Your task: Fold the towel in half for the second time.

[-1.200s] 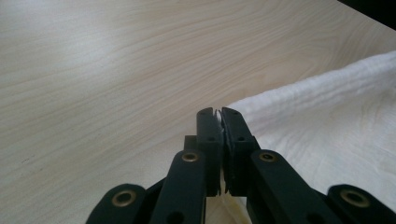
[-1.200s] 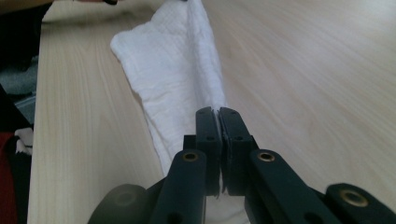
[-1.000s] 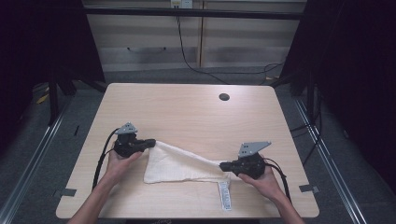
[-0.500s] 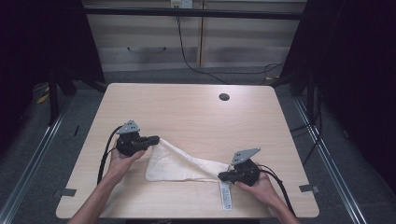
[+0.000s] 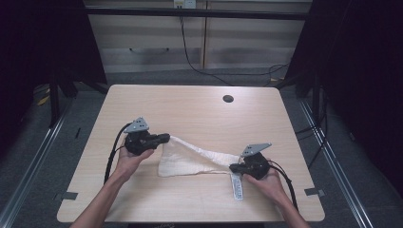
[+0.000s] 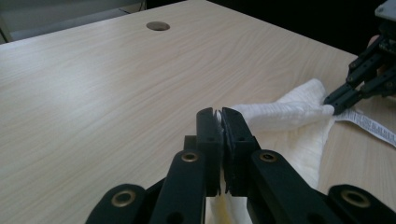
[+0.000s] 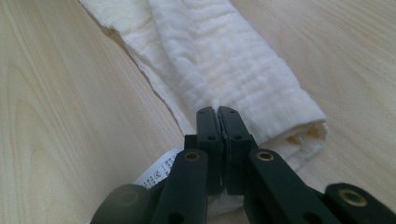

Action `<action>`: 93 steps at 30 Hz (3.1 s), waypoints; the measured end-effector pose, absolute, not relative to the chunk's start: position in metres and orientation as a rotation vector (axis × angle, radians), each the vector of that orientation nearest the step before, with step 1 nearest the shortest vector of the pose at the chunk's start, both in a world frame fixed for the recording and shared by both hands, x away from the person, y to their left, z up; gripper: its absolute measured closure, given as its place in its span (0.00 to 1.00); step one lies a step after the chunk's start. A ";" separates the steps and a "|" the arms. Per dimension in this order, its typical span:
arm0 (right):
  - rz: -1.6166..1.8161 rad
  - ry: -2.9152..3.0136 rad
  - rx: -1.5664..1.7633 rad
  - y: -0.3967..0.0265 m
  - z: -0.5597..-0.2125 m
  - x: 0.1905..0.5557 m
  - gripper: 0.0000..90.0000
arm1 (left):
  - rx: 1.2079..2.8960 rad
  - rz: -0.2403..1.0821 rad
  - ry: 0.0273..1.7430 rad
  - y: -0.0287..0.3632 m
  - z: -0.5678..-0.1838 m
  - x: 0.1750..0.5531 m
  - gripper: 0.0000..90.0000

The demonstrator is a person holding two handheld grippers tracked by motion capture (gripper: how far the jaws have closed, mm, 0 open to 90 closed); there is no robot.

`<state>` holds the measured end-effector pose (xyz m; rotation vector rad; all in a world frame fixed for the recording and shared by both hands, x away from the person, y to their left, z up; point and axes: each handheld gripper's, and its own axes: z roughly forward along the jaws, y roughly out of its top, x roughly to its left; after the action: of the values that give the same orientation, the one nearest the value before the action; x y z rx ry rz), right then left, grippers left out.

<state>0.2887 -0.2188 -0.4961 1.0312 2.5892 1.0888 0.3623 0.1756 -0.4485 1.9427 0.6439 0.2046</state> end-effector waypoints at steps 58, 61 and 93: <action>1.046 2.520 1.054 -0.235 -0.494 0.267 0.99 | 2.250 0.157 0.442 0.175 -0.502 0.284 0.97; 1.062 2.499 1.059 -0.234 -0.496 0.267 0.99 | 2.228 0.160 0.481 0.178 -0.504 0.295 0.97; 1.345 2.309 1.185 -0.254 -0.474 0.257 0.60 | 2.049 0.122 0.694 0.224 -0.479 0.299 0.50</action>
<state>0.2573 -0.2542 -0.4742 1.1852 2.3087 1.3446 0.2989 0.2240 -0.4791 2.0487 0.6940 0.1224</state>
